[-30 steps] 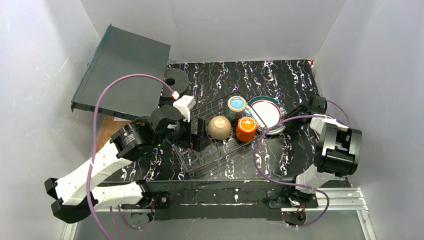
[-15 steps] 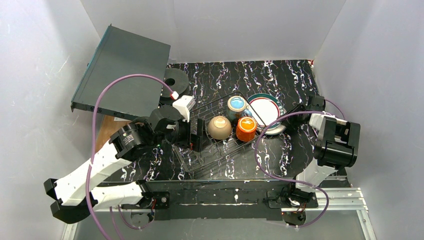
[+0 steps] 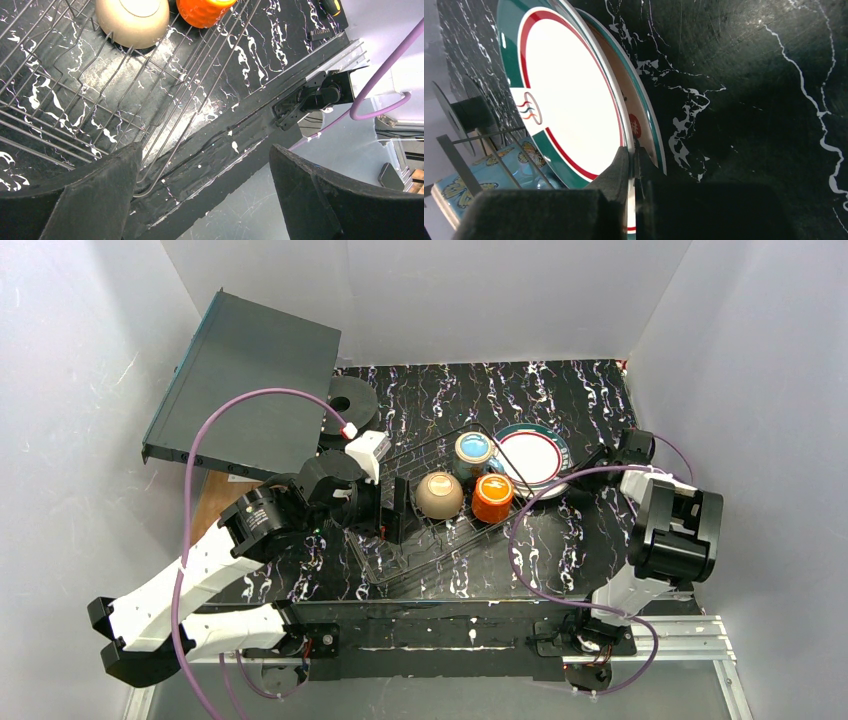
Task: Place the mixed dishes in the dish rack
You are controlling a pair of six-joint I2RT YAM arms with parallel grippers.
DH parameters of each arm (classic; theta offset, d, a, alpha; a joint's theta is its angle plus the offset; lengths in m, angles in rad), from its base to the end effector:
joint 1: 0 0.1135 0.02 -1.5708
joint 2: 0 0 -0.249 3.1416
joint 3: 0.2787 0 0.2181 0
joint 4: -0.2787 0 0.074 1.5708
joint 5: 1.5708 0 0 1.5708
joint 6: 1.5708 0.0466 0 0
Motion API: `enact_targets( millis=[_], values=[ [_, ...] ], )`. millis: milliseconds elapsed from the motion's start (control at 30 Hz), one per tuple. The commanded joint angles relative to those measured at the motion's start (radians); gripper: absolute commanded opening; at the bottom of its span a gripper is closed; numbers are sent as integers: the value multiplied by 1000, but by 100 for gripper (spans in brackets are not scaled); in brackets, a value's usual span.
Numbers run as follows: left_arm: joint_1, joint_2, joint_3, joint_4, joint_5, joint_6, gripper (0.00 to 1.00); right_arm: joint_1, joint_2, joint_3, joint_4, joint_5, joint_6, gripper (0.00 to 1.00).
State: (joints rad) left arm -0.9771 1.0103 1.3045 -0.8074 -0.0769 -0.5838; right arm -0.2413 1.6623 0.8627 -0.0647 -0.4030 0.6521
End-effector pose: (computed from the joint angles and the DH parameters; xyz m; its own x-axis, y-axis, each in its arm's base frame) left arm 0.1013 -0.1438 0.3835 -0.6641 0.0015 -0.7477 0.5069 0.7360 -0.4487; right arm 0.3032 -0.0558 0.1640 -0.6037 0.7235 -0.3349 0.4265 0.6480 0.6311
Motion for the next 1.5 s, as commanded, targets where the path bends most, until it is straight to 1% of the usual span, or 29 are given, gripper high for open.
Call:
enact_targets(
  millis=[0, 467, 533, 767, 867, 1033, 1167, 1300, 1367, 1467],
  values=[
    [4, -17, -2, 7, 6, 7, 98, -14, -63, -15, 7, 4, 38, 1],
    [5, -25, 0, -7, -2, 8, 98, -56, -177, -47, 55, -71, 135, 1],
    [5, -25, 0, -7, -2, 8, 98, -65, -191, -48, 92, -85, 148, 1],
    [5, -25, -1, -2, 3, 4, 98, -73, -248, -47, 120, -124, 183, 1],
    [5, -18, -4, 6, 8, 1, 98, -73, -293, -16, 136, -160, 228, 1],
    [5, -14, -13, 20, 4, -10, 98, -72, -307, 100, 134, -218, 325, 1],
    [5, 3, -5, 18, -8, -16, 98, -25, -300, 185, 67, -247, 322, 1],
    [16, 42, 87, -35, -23, 11, 98, 35, -304, 225, 18, -258, 320, 1],
    [35, 49, 106, -26, -8, 13, 98, 73, -305, 251, 0, -265, 315, 1],
    [94, 52, 106, 14, 60, -2, 98, 145, -311, 291, -38, -275, 307, 1]
  ],
)
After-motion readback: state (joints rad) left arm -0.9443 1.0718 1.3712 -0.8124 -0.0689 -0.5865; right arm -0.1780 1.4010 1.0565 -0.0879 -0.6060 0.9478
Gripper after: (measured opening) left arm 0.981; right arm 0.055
